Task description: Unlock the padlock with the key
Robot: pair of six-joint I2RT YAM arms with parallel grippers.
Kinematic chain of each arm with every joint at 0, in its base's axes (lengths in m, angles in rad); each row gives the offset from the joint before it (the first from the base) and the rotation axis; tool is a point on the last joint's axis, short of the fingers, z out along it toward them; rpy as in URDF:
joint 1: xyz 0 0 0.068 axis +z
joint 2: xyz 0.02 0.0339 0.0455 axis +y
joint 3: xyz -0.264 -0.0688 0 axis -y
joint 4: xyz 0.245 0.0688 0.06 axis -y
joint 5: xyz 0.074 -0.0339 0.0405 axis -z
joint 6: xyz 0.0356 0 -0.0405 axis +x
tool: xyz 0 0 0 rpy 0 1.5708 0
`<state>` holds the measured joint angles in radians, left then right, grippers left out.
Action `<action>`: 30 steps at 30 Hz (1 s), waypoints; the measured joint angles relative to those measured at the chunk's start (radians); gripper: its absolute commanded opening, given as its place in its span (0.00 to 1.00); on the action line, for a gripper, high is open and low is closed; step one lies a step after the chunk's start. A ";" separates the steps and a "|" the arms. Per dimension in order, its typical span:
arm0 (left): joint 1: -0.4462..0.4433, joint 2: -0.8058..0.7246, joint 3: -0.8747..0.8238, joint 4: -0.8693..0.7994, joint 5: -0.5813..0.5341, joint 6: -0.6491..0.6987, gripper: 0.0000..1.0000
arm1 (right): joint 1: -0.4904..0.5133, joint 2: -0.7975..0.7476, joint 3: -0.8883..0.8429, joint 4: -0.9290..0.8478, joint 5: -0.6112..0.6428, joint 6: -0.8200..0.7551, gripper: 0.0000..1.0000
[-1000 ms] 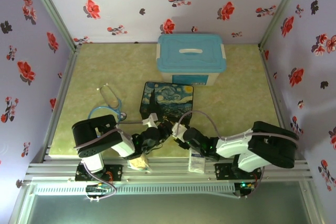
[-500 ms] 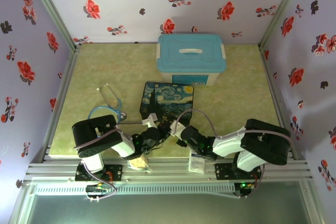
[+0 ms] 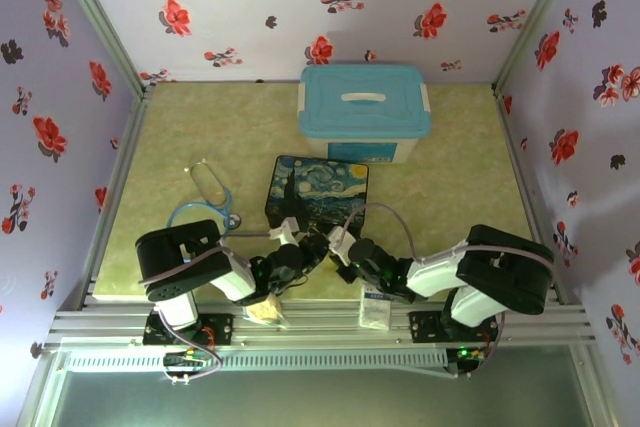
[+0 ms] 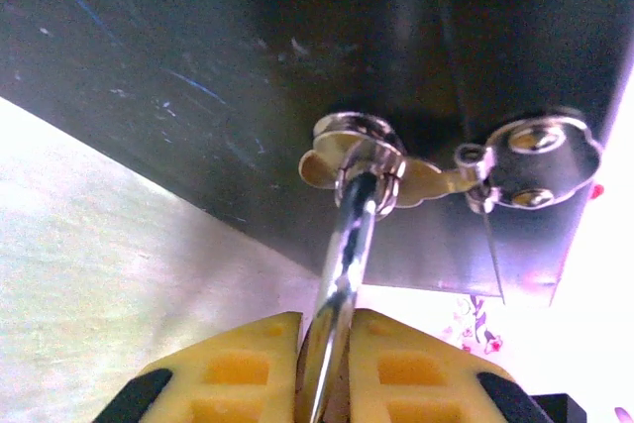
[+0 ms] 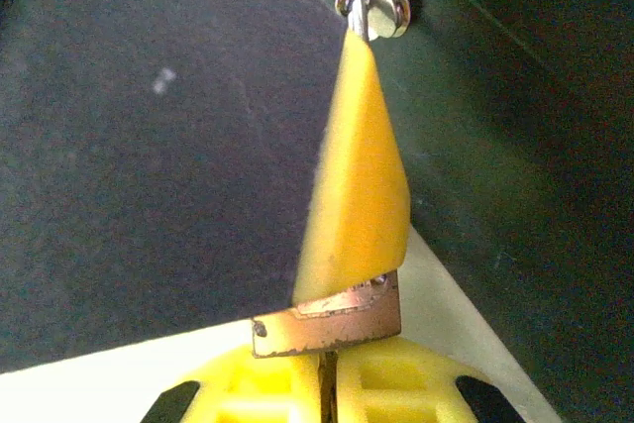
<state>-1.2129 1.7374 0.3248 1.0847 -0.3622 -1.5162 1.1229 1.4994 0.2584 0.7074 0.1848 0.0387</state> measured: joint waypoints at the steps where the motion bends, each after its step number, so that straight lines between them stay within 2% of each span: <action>1: 0.000 -0.010 0.001 -0.020 0.000 0.005 0.25 | 0.000 0.005 0.000 0.010 -0.021 0.009 0.02; 4: -0.001 -0.047 0.017 -0.106 0.012 0.019 0.33 | 0.001 0.018 0.001 0.037 -0.058 0.026 0.03; 8: -0.001 -0.101 0.053 -0.233 0.017 0.053 0.34 | 0.001 0.034 0.001 0.068 -0.074 0.051 0.03; 10: -0.001 -0.112 0.061 -0.270 0.019 0.060 0.29 | 0.001 0.039 0.002 0.080 -0.078 0.061 0.05; 12: 0.000 -0.114 0.063 -0.297 0.020 0.066 0.20 | 0.001 0.047 0.002 0.090 -0.081 0.071 0.06; 14: 0.000 -0.114 0.063 -0.314 0.023 0.064 0.15 | 0.001 0.053 0.002 0.096 -0.084 0.078 0.12; 15: 0.000 -0.114 0.063 -0.316 0.023 0.065 0.13 | 0.001 0.055 0.002 0.097 -0.084 0.083 0.19; 16: 0.002 -0.114 0.063 -0.316 0.023 0.066 0.12 | 0.001 0.055 0.002 0.097 -0.085 0.087 0.27; 22: 0.017 -0.159 0.063 -0.399 0.032 0.083 0.10 | 0.000 0.031 -0.011 0.117 -0.080 0.127 0.50; 30: 0.069 -0.231 0.065 -0.555 0.060 0.140 0.11 | -0.067 -0.058 -0.034 0.114 -0.082 0.218 0.52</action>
<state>-1.1439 1.5063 0.3901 0.5293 -0.3023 -1.3762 1.0557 1.4414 0.2249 0.8219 0.1024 0.2569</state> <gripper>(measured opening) 0.152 0.518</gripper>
